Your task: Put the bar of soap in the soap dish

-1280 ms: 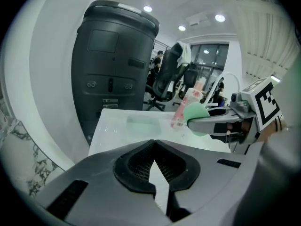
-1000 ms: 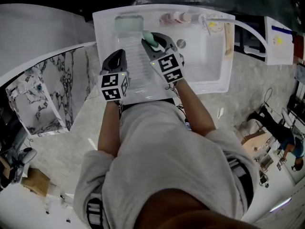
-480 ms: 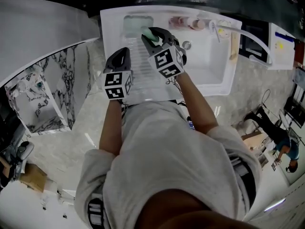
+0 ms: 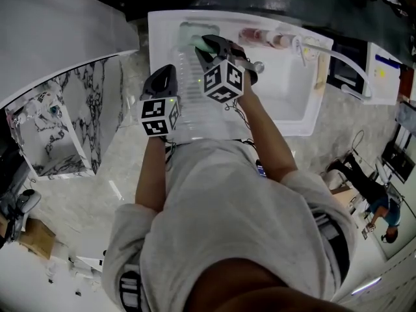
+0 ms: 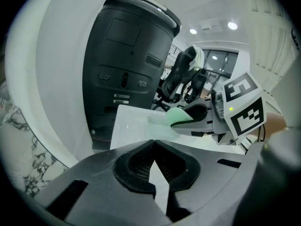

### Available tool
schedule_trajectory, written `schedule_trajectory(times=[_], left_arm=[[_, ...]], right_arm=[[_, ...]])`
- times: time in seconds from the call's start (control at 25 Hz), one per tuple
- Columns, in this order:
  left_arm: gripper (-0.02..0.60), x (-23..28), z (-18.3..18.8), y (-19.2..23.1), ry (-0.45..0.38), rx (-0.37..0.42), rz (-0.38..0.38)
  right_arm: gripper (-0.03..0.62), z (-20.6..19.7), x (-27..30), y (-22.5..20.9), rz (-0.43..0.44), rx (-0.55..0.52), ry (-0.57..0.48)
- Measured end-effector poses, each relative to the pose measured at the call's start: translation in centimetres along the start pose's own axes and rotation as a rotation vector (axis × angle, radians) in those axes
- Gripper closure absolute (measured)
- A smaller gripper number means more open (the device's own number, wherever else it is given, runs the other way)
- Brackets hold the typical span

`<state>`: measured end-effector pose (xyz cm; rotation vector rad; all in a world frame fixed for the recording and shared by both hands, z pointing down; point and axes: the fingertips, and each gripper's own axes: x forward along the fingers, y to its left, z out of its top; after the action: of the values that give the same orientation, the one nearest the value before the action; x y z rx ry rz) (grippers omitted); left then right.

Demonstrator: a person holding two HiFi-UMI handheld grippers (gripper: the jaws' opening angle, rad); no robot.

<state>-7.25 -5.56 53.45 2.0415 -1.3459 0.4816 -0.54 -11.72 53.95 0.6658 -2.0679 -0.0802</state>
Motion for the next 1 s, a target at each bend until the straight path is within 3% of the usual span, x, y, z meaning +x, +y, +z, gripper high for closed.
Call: schedule_trajectory(times=[0.32,1.0], left_arm=[[0.563,-1.0,-0.3,1.6,-0.009,-0.030,0.030],[0.563,-0.6,-0.5,1.8,-0.004,-0.049,0.023]], right_arm=[[0.476,-0.7,1.8,0.3,0.030,-0.121,0.076],[0.467,-1.4,3.1,0.8,0.077,-0.182,0.130]])
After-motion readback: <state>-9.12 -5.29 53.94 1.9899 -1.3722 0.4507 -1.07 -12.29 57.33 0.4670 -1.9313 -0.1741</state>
